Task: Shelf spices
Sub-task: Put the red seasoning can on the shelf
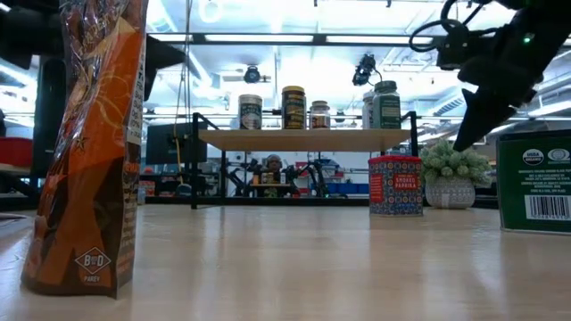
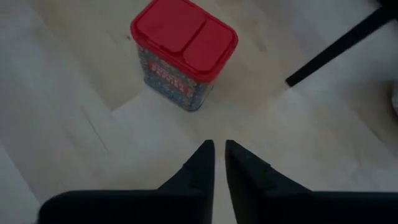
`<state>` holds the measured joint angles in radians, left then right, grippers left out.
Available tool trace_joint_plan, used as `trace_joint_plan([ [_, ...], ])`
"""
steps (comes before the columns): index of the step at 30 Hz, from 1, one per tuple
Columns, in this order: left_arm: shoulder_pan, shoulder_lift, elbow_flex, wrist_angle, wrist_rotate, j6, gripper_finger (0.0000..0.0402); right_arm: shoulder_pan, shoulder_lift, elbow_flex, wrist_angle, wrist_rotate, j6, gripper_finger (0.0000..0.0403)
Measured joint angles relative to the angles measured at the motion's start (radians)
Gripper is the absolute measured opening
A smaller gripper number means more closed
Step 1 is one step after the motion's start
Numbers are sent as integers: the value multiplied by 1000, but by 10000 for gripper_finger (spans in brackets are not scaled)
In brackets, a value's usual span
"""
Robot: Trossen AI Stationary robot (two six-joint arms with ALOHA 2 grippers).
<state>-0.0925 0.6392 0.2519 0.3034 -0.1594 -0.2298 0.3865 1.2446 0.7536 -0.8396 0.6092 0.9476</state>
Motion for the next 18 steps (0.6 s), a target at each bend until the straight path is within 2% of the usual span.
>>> trace_joint_plan([
  [10, -8, -18, -10, -84, -59, 42, 0, -26, -96, 0, 105, -61, -49, 143],
  [13, -8, -19, -10, -113, -57, 40, 0, -26, -120, 0, 155, -68, -153, 185],
  [18, -8, -18, -9, -167, -51, 9, 0, -45, -126, 0, 324, -154, -416, 241],
])
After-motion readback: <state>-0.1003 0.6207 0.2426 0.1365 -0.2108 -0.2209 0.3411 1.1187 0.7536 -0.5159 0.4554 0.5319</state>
